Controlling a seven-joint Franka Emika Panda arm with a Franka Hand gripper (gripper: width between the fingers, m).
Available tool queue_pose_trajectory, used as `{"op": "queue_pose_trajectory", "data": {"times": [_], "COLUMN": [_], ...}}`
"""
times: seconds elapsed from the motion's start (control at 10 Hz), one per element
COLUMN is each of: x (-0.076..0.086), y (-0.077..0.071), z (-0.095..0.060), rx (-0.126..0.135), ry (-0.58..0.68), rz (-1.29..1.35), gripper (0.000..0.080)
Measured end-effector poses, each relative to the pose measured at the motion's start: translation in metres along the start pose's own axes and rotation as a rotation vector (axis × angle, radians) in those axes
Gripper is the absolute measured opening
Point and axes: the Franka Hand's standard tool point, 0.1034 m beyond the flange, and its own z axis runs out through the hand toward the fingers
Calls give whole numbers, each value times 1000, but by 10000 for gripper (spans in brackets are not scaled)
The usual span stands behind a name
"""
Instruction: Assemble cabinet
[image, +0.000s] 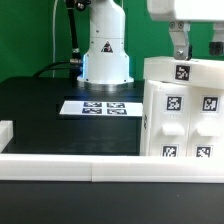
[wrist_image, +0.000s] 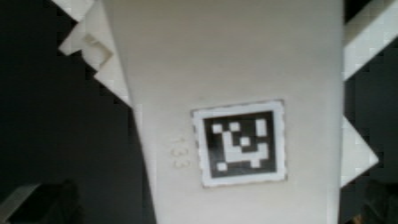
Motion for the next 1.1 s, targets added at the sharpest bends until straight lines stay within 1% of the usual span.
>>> {"op": "queue_pose_trajectory", "data": {"times": [0.1,0.3,0.6,0.7,0.8,0.9,1.0,1.1], "x": [2,7,4,7,7,7,6,6], "y": [-3,-7,-4,-5,-5,-5,-4,-4], "z": [4,14,17,16,16,16,16,16], "rx": [0,7,7,2,-3,-4,-4,-4], "ry": [-5,-16,-19,-16,-20,-22,-22,-22], "rz": [-15,41,66,79,82,84,85,103], "gripper": [797,797,797,755,755,579,579,562]}}
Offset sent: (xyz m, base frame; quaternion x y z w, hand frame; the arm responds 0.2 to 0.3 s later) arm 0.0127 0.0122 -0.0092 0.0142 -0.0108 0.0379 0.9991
